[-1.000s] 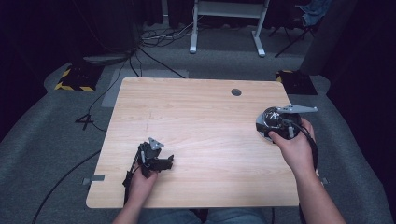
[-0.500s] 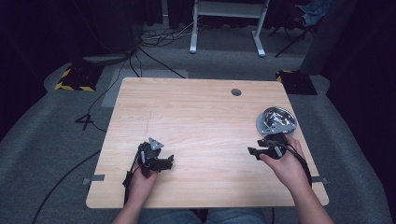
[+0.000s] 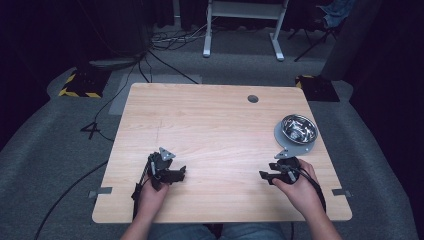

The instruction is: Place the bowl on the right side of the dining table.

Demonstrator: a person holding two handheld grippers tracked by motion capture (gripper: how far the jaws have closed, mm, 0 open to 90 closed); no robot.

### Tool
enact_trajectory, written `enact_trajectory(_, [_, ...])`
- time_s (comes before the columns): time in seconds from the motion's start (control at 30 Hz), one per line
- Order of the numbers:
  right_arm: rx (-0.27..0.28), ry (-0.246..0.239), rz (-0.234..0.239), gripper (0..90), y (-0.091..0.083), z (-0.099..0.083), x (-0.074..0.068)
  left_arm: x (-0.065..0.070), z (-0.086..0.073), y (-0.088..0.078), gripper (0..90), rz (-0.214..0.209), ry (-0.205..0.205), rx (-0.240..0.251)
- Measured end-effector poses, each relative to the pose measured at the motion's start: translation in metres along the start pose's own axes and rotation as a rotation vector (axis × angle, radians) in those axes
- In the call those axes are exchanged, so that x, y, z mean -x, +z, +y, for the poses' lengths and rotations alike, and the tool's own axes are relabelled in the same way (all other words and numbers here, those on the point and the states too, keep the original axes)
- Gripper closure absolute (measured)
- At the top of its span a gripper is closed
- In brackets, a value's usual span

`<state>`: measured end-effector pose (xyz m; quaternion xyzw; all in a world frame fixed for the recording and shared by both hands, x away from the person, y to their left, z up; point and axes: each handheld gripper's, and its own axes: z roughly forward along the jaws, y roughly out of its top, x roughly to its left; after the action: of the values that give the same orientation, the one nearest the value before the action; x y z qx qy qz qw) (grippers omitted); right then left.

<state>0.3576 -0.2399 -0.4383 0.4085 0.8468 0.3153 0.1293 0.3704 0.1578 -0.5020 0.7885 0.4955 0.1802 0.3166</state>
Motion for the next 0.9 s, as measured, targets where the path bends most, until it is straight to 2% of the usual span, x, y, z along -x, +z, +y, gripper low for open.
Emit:
enact_trajectory(0.37, [0.094, -0.014, -0.034, 46.0, 0.023, -0.028, -0.011, 0.0, 0.0, 0.0, 14.6, 0.0, 0.0, 0.0])
enact_trajectory(0.47, [0.134, -0.016, -0.075, 45.6, 0.027, -0.033, -0.013, 0.0, 0.0, 0.0, 14.6, 0.001, 0.001, 0.001])
enact_trajectory(0.53, [0.158, -0.011, -0.083, 45.5, 0.03, -0.036, -0.014, 0.0, 0.0, 0.0, 14.6, 0.002, 0.001, 0.001])
enact_trajectory(0.57, [0.159, -0.027, -0.092, 45.5, 0.031, -0.037, -0.013, 0.0, 0.0, 0.0, 14.6, 0.0, 0.0, 0.0])
enact_trajectory(0.63, [0.173, -0.02, -0.087, 45.4, 0.034, -0.038, -0.016, 0.0, 0.0, 0.0, 14.6, 0.002, 0.001, 0.001])
enact_trajectory(0.7, [0.182, -0.032, -0.091, 45.4, 0.037, -0.04, -0.016, 0.0, 0.0, 0.0, 14.6, 0.001, 0.0, 0.0])
enact_trajectory(0.87, [0.211, -0.027, -0.108, 44.3, 0.04, -0.042, -0.018, 0.0, 0.0, 0.0, 14.6, 0.003, 0.001, 0.001])
enact_trajectory(0.9, [0.214, -0.012, -0.105, 43.5, 0.041, -0.042, -0.019, 0.0, 0.0, 0.0, 14.6, 0.001, 0.001, 0.001])
